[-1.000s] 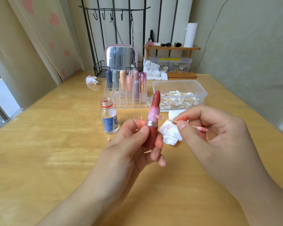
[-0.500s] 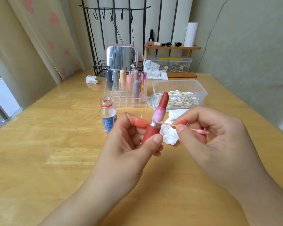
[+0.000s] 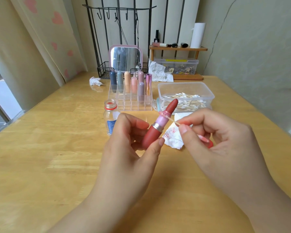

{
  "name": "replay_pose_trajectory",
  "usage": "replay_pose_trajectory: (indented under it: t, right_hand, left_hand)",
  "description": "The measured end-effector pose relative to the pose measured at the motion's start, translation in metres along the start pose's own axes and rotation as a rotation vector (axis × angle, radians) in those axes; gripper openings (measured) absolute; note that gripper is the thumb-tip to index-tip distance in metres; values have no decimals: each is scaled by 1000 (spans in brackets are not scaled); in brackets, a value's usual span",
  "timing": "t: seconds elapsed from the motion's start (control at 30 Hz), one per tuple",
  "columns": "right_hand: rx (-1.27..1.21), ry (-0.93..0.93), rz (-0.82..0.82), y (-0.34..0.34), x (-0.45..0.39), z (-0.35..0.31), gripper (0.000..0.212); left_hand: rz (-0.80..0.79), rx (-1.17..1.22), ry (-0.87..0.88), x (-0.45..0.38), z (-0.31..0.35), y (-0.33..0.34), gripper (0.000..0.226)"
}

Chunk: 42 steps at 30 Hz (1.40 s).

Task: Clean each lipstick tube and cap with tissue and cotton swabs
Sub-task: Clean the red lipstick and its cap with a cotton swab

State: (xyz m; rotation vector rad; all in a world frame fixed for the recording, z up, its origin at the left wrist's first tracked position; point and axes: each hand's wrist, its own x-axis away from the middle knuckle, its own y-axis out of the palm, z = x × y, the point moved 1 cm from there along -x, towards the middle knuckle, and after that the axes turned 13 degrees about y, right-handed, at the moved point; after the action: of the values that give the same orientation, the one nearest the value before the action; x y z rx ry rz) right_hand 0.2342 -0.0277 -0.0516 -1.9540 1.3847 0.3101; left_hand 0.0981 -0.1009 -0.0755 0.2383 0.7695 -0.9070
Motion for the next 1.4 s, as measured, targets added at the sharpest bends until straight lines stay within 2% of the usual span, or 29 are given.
replay_pose_trajectory:
  t: [0.1, 0.27, 0.37, 0.43, 0.53, 0.63, 0.87, 0.93, 1.0, 1.1, 1.2, 1.27, 1.4]
  right_hand:
    - [43, -42, -32, 2, 2, -3, 15]
    - [80, -44, 46, 2, 2, -2, 11]
    - [101, -84, -14, 6, 3, -3, 14]
    - [95, -75, -14, 5, 2, -1, 14]
    - [27, -28, 10, -1, -1, 1, 12]
    - [-36, 2, -7, -3, -2, 3, 10]
    - [-55, 20, -67, 0, 0, 4, 12]
    - [-49, 22, -66, 1, 0, 4, 13]
    - [-53, 31, -66, 0, 0, 4, 13]
    - [-52, 34, -71, 0, 0, 4, 12]
    - [-45, 15, -19, -2, -2, 3, 10]
    - [-50, 5, 7, -5, -4, 3, 9]
    - [-59, 4, -86, -4, -2, 3, 11]
  left_hand:
    - [8, -104, 62, 0, 1, 0, 32]
    - [6, -323, 197, 3, 1, -1, 32]
    - [12, -312, 188, 3, 1, 0, 32]
    - [34, -181, 98, 2, 0, 0, 29]
    - [55, 138, -70, 0, 1, 2, 25]
    - [11, 361, -129, -3, 3, 3, 18]
    - [-22, 896, -438, -4, -1, 7, 26]
    - [-44, 996, -490, -4, -2, 9, 22]
    - [-91, 1058, -501, -3, -2, 8, 15]
    - [-128, 1063, -502, -2, -3, 7, 25]
    - [-153, 1067, -494, -3, -6, 7, 16]
    - [-147, 1032, -508, -2, -8, 8, 24]
    - [-149, 1054, -505, -2, -6, 8, 31]
